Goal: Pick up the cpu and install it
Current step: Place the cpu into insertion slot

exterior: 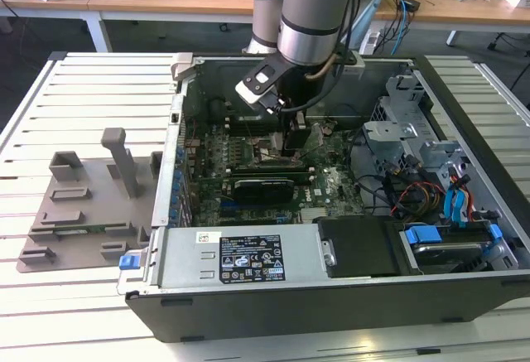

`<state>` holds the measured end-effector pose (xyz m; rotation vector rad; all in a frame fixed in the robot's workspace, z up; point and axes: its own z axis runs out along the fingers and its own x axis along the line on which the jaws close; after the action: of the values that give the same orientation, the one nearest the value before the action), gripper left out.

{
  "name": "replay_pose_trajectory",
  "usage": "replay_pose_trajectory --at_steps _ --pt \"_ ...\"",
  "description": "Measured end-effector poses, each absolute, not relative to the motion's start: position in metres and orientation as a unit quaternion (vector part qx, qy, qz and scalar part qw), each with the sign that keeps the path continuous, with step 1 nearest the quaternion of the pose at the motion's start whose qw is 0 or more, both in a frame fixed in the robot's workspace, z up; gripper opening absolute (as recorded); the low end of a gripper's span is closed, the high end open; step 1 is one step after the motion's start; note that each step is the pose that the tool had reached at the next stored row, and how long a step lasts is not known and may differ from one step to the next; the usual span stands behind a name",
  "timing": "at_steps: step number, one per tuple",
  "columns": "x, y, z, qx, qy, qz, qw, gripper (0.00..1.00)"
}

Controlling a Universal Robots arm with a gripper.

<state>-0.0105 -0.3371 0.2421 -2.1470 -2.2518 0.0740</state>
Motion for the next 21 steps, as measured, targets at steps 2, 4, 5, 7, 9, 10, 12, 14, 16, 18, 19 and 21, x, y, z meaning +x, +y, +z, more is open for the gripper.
replay_pose_trajectory --at_steps 2,4,5,7,9,10,12,14,16,18,19,21 --pt "-0.011 -0.337 0.239 -0.690 -0.723 0.024 0.015 0.55" --pt "-0.011 -0.337 0.237 -0.690 -0.723 0.024 0.015 0.55" --pt "-0.011 -0.337 0.235 -0.690 -0.723 0.024 0.015 0.55" --pt "-0.011 -0.337 0.233 -0.690 -0.723 0.024 0.015 0.55" --pt "-0.011 -0.337 0.231 -0.690 -0.723 0.024 0.015 0.55" --pt "-0.011 -0.337 0.230 -0.690 -0.723 0.024 0.015 0.55" --pt "-0.011 -0.337 0.228 -0.690 -0.723 0.024 0.015 0.55" --pt "-0.011 -0.337 0.226 -0.690 -0.723 0.024 0.015 0.55" --pt "-0.010 -0.337 0.224 -0.690 -0.723 0.024 0.015 0.55" --pt "-0.010 -0.337 0.222 -0.690 -0.724 0.024 0.015 0.55" --pt "-0.011 -0.337 0.221 -0.690 -0.723 0.024 0.015 0.55" --pt "-0.011 -0.337 0.218 -0.690 -0.723 0.024 0.015 0.55"
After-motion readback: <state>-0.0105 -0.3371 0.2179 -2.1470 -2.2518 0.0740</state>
